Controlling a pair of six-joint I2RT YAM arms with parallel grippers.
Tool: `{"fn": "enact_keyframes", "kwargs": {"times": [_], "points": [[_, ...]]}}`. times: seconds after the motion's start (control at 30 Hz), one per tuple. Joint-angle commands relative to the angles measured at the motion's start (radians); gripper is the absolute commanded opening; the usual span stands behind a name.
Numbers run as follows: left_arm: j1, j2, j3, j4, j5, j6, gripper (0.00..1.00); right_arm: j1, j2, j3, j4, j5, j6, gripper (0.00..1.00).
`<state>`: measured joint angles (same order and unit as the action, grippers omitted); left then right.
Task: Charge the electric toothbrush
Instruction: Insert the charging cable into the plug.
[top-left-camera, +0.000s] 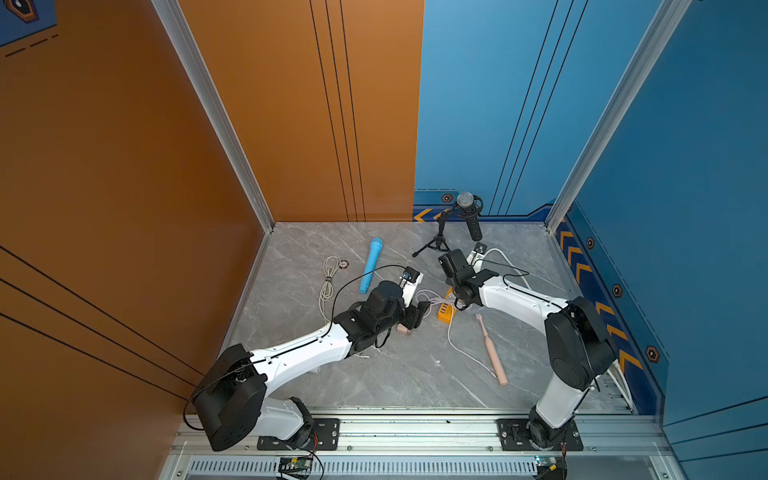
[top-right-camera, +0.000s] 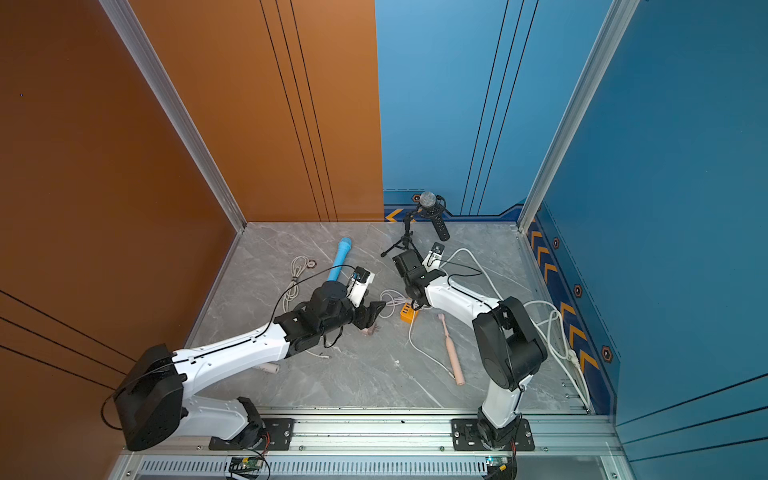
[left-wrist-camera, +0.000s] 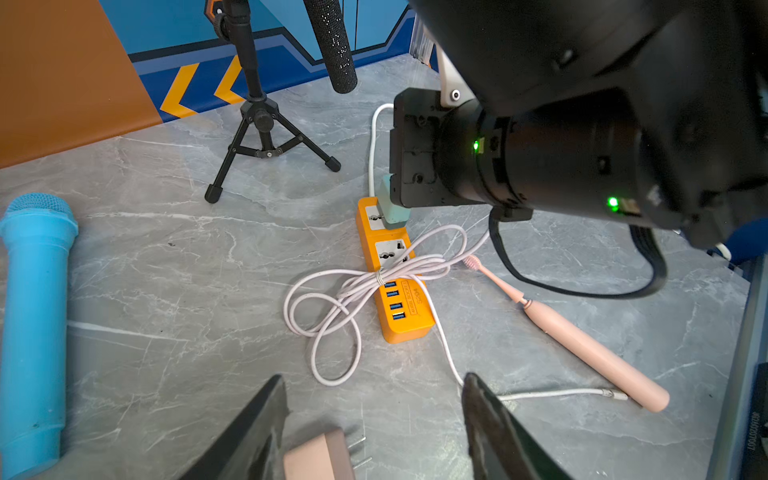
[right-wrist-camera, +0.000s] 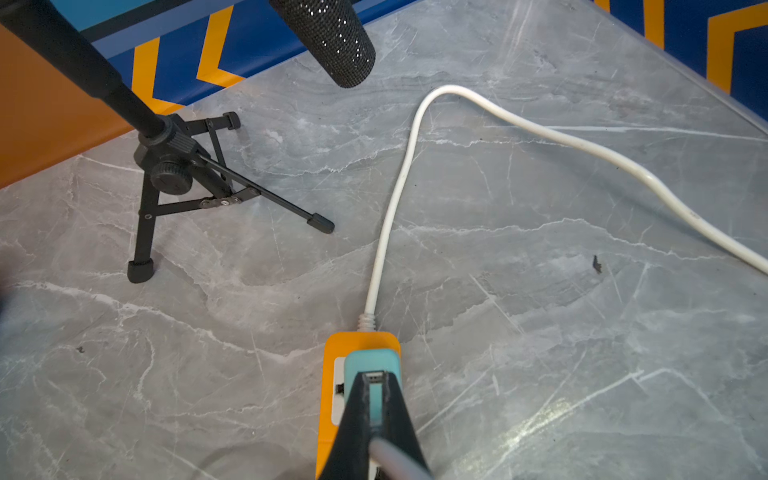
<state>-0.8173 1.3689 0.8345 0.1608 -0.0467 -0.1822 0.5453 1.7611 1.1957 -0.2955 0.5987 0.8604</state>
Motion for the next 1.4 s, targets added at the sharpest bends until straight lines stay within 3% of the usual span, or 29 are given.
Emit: {"fn": "enact_keyframes", "kwargs": {"times": [0.0, 0.2, 0.63, 0.9, 1.07, 1.37], "points": [[0.007, -0.019, -0.014, 0.002, -0.020, -0.011, 0.68, -0.004, -0.005, -0.034, -0.002, -0.032, -0.021, 0.00], [0.008, -0.024, -0.018, 0.002, -0.026, -0.011, 0.68, 0.003, -0.008, -0.051, -0.014, -0.036, -0.044, 0.00], [0.009, -0.034, -0.027, 0.002, -0.039, -0.013, 0.68, 0.018, 0.126, 0.056, -0.321, -0.037, 0.004, 0.00], [0.011, -0.030, -0.029, 0.002, -0.048, -0.010, 0.68, 0.020, 0.201, -0.014, -0.343, -0.197, 0.050, 0.00], [0.013, -0.019, -0.020, 0.003, -0.053, -0.010, 0.68, 0.029, 0.210, -0.035, -0.361, -0.215, 0.071, 0.00], [0.015, -0.035, -0.018, 0.002, -0.046, -0.016, 0.68, 0.050, 0.128, 0.111, -0.329, -0.089, 0.127, 0.02]]}}
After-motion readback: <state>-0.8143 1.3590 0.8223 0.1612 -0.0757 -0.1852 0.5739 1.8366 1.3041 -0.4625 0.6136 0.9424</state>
